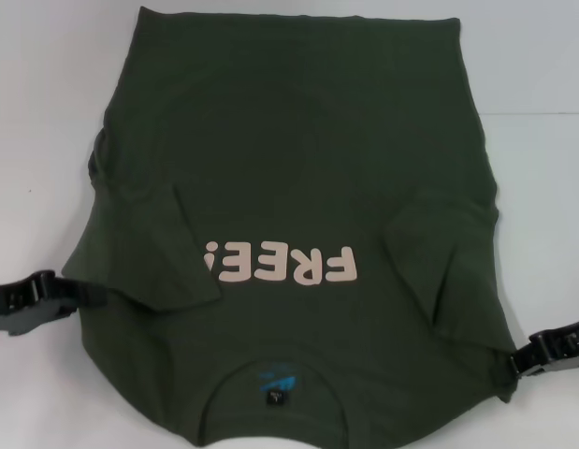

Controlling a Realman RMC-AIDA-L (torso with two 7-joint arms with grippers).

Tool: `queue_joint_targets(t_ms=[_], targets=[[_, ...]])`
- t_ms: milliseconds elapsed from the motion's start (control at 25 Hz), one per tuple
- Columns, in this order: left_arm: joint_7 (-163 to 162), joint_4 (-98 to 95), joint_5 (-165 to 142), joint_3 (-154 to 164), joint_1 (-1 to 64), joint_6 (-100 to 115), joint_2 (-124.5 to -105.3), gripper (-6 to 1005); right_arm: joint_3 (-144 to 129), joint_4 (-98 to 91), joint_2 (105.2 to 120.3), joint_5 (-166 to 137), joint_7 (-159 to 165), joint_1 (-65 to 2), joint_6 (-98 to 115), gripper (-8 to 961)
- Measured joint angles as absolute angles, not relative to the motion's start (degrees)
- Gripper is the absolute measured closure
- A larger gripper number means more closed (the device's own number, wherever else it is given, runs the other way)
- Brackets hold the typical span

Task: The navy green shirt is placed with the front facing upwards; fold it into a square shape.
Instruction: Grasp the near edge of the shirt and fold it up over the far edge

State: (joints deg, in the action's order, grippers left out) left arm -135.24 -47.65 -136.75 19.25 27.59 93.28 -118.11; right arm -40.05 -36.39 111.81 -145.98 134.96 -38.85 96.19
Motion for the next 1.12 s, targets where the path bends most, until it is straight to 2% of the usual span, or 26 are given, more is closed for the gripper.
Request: queue_joint_targets(t_ms=[440, 640, 840, 1120], targets=[[-133.5, -51.7, -141.8, 19.6, 23.0, 104.0, -118.08, 969, -40.4, -38.0, 110.56, -146.7, 133.8, -35.9, 101.8, 916], [-132.9, -51.8, -142.7, 19.7, 23.3, 106.2, -118.13, 969, -39.5, -38.0, 109.85, -146.3, 133.6, -35.1, 101.8, 915], [-134.8, -50.2, -142.7, 19.7, 27.4, 103.1, -117.83, 970, -35.2, -37.9, 109.89, -144.5, 133.4, -36.4, 100.7, 915], [-142.6, -43.1, -143.0, 24.1, 37.3, 87.7, -115.56, 971, -30.6, -37.4, 110.12, -136.2, 135.4, -38.3, 89.4, 914]])
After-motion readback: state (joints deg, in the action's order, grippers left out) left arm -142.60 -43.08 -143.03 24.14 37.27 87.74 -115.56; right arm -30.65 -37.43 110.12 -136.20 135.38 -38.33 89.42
